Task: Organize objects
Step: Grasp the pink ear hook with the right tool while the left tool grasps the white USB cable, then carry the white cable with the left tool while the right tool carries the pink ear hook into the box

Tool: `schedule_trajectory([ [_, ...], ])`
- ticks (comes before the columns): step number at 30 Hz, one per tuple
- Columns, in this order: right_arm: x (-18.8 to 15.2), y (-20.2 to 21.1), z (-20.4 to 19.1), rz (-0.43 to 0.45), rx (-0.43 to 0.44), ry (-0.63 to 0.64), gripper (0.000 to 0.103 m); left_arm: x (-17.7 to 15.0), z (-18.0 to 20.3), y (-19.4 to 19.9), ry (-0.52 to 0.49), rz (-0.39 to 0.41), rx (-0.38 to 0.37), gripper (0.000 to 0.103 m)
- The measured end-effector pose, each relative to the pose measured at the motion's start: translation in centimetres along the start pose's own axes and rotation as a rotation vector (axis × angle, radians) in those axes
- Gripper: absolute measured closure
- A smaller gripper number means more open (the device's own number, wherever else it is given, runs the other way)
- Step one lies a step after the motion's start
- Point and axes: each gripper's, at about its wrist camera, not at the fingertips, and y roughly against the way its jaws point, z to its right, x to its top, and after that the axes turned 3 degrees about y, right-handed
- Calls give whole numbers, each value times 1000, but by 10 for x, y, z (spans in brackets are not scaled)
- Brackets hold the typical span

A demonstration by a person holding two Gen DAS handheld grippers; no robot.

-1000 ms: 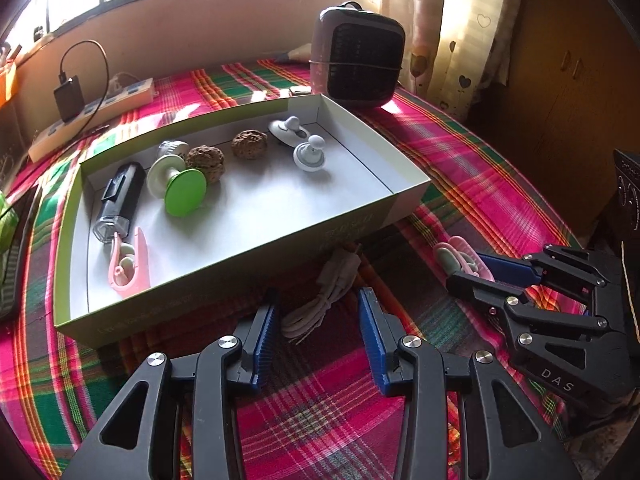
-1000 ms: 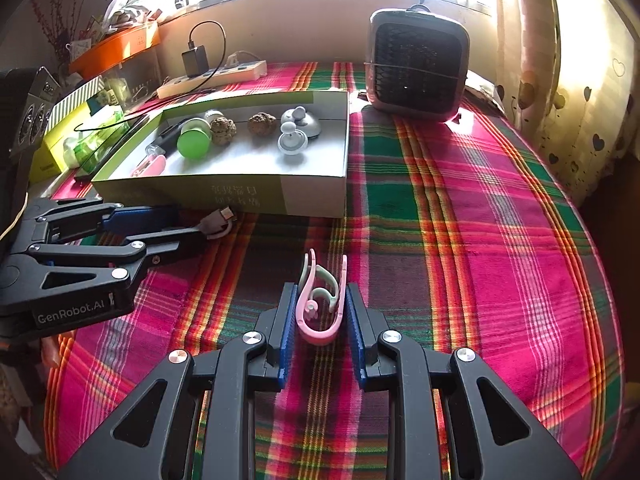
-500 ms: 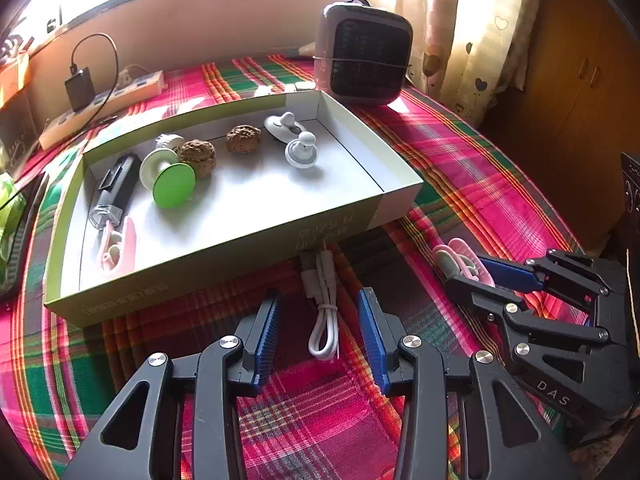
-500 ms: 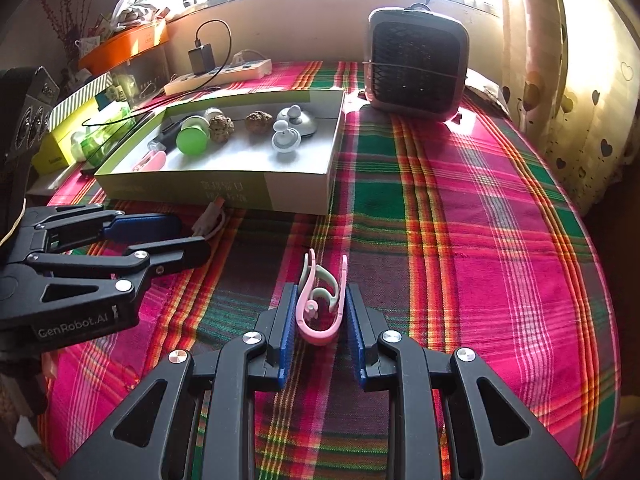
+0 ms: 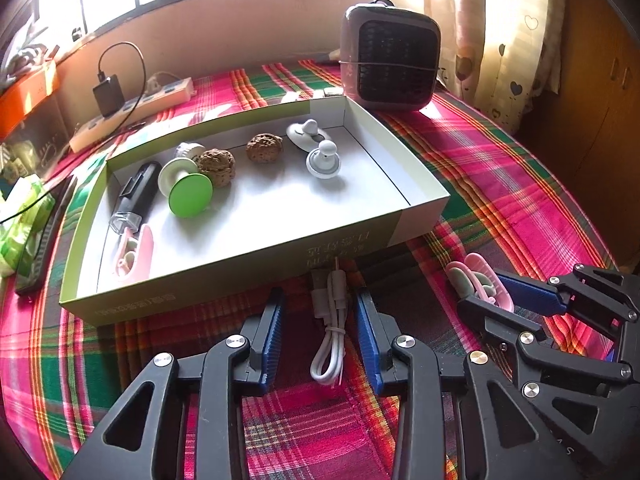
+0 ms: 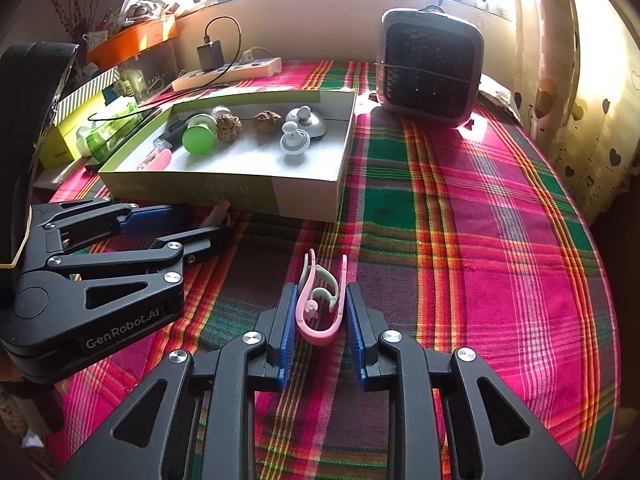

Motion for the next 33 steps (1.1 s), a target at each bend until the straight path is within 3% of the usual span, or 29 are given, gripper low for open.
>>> schedule_trajectory([
  [7,0,0,-1,-1,-4,3,78,0,-3,1,11,4,16,85],
  [18,0,1,-5,-2,-29,12,78,-9,-5,6,20,13,-8,85],
  [33,1,3,-24,12,4,20,78,-25,-9,18,40,21,-28,85],
])
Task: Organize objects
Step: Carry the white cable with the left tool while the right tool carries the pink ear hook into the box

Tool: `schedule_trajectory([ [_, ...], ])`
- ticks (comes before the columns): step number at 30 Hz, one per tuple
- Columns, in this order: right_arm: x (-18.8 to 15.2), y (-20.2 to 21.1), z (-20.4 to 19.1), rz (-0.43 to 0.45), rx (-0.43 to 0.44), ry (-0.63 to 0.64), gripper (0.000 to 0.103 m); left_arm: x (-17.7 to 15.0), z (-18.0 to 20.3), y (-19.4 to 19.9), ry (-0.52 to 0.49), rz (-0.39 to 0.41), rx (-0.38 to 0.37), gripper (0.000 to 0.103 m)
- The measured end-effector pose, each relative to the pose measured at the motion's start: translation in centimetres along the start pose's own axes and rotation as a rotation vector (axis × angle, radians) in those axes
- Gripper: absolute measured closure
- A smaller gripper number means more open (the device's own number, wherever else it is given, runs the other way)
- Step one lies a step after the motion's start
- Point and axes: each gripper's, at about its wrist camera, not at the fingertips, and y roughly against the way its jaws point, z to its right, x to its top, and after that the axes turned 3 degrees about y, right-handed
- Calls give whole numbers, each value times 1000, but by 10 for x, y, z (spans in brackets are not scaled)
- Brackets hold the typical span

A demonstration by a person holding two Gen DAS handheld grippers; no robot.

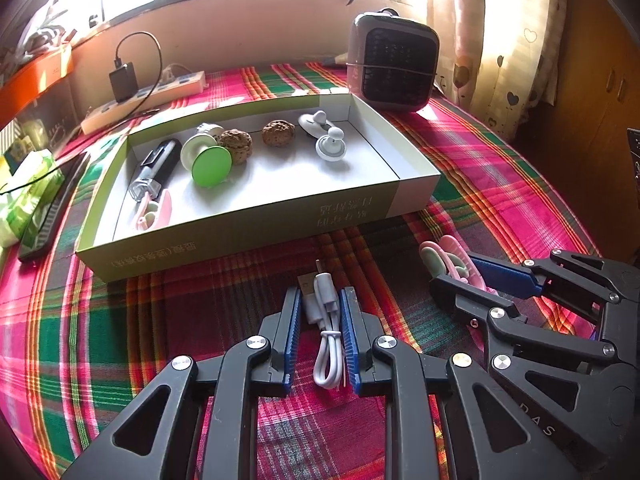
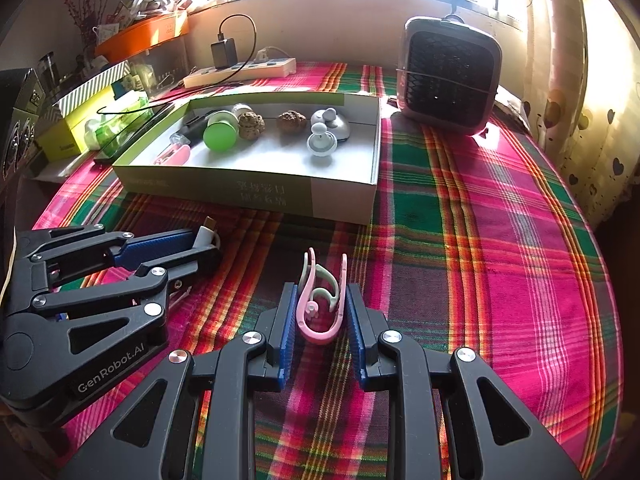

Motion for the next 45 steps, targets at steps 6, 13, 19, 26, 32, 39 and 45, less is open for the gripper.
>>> schedule_trajectory([
  [6,0,2,-2,13,13,-9,78,-3,0,5,5,7,0,85],
  [13,2,4,-6,25,18,-3,78,-3,0,13,14,32,3,85],
  [19,4,6,-8,36,27,3,78,-2,-2,20,24,52,14,85],
  [26,7,9,-11,47,28,11,78,0,-4,25,33,68,11,85],
  [32,11,13,-11,63,26,12,78,1,-6,29,41,80,9,85],
  [39,20,15,-13,83,26,26,78,9,-14,37,57,104,13,85],
  [45,32,19,-14,113,33,35,78,20,-26,42,87,122,9,85],
])
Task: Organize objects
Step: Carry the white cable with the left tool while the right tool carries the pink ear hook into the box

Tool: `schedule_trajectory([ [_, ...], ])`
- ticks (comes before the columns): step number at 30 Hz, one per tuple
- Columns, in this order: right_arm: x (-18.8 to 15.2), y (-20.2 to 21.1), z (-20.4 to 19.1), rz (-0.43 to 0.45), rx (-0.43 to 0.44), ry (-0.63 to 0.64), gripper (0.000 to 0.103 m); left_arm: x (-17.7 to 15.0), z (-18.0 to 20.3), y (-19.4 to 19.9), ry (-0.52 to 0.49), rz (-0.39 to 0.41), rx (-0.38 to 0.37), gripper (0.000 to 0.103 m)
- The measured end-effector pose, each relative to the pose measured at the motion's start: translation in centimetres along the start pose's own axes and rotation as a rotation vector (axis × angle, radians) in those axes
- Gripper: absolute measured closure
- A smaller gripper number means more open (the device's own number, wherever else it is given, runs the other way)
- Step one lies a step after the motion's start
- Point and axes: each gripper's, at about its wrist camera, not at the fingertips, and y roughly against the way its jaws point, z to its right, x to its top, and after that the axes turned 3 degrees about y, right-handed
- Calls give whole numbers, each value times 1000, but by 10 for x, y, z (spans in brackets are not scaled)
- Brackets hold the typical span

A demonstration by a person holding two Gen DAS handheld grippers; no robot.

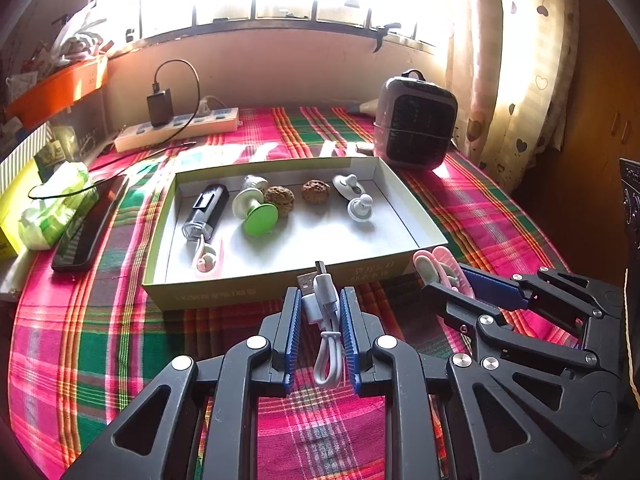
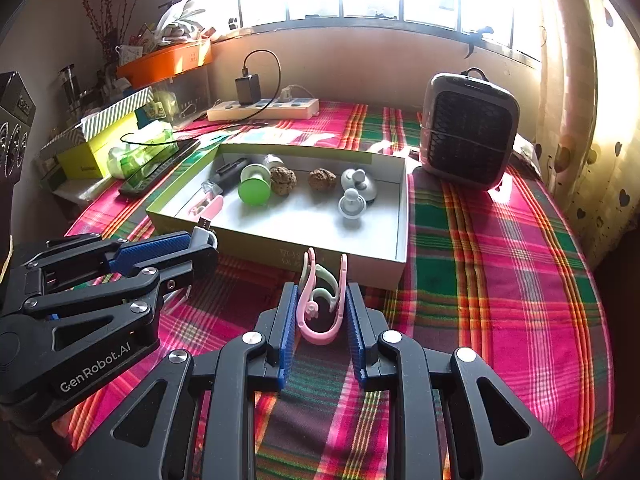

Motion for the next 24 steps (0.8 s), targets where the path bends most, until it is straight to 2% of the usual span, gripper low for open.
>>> schedule_trajectory([
  [11,27,-10,6,16,26,10,78,22,-12,-11,20,0,-13,85],
  [24,55,-49,16,-29,67,14,78,39,-29,-39,37,-21,29,85],
])
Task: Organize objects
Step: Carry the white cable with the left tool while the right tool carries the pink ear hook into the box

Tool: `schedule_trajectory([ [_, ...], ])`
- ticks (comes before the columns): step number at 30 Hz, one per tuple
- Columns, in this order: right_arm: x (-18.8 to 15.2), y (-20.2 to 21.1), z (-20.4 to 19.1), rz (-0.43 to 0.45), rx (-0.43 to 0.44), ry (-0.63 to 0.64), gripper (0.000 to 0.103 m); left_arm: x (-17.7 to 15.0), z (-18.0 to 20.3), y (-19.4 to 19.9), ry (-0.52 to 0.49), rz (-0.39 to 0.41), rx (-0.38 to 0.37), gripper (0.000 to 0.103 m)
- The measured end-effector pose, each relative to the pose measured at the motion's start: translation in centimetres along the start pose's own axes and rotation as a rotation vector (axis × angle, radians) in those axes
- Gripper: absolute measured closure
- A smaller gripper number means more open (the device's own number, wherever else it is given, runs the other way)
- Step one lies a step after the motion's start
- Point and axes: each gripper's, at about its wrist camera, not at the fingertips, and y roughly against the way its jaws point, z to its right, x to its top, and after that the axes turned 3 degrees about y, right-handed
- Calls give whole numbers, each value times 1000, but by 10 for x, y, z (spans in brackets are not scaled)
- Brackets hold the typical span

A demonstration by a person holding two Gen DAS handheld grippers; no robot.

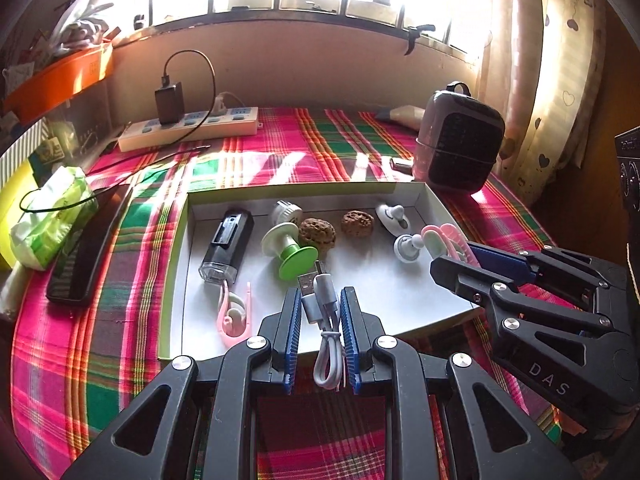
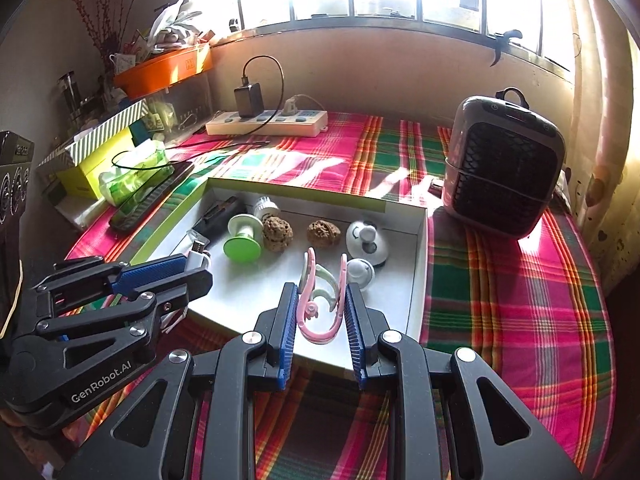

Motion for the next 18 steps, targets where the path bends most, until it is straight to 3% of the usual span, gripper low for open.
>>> schedule_trajectory([
  [18,15,-48,4,-96,44,14,78,4,-4,-30,-6,-58,27,88],
])
